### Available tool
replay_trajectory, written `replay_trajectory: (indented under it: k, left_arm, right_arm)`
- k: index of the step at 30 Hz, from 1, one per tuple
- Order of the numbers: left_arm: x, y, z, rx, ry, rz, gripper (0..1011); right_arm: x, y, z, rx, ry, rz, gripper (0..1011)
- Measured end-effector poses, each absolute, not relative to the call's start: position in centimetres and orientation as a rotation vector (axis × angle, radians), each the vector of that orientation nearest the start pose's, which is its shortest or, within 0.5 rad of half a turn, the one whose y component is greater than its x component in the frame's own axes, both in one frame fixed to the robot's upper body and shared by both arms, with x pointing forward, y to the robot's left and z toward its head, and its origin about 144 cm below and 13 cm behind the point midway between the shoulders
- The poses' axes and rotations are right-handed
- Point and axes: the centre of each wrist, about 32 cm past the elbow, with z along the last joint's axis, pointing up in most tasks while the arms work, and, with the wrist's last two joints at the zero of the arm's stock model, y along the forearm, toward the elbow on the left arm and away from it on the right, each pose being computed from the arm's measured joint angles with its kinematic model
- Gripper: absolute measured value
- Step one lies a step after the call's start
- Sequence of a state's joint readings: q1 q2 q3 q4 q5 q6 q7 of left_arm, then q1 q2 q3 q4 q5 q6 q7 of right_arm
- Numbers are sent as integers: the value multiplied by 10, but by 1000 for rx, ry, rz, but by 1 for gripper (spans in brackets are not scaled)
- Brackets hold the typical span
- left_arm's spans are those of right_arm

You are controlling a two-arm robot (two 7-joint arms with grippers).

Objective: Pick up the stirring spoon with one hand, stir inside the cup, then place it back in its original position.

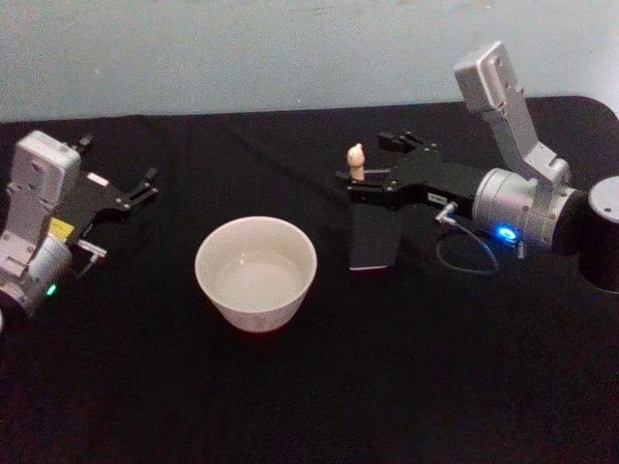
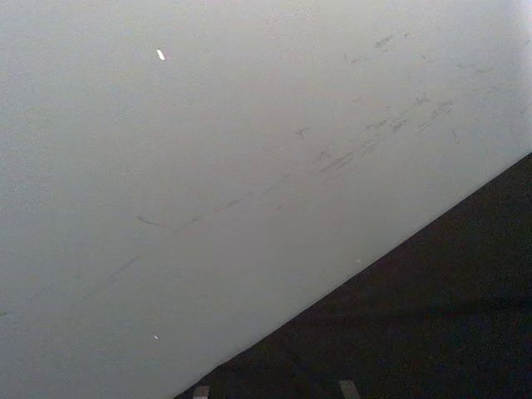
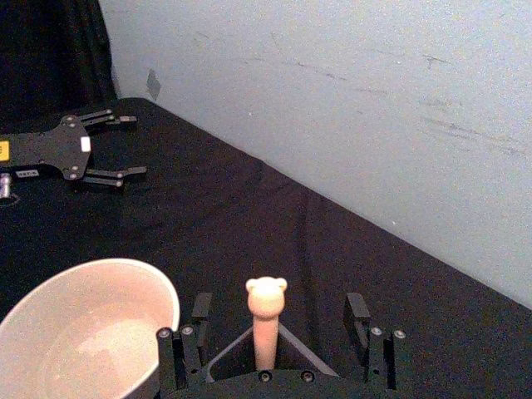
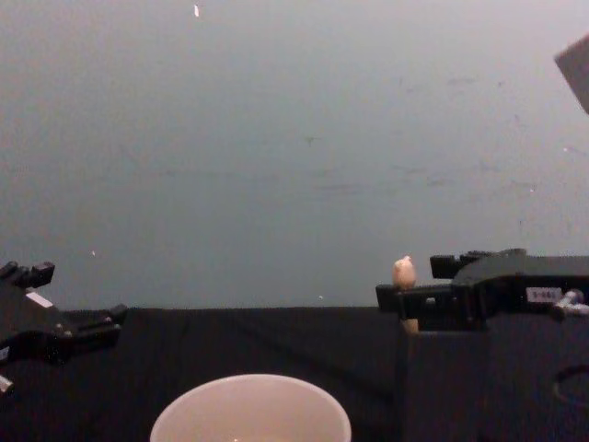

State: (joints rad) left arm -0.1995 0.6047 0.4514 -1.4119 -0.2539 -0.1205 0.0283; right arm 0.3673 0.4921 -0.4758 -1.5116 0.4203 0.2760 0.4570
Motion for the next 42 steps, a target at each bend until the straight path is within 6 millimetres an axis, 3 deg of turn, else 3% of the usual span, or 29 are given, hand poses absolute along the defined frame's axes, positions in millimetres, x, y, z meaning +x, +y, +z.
replay_trajectory:
  k: [36,42]
  left_arm:
    - [489,310,1140,304,-285,1248,1001]
    - [489,310,1140,304,-285,1248,1001]
  right_arm:
    - [537,-238,1215,-287,80,-760,1000]
    - [536,-238,1215,-286,80,-760,887]
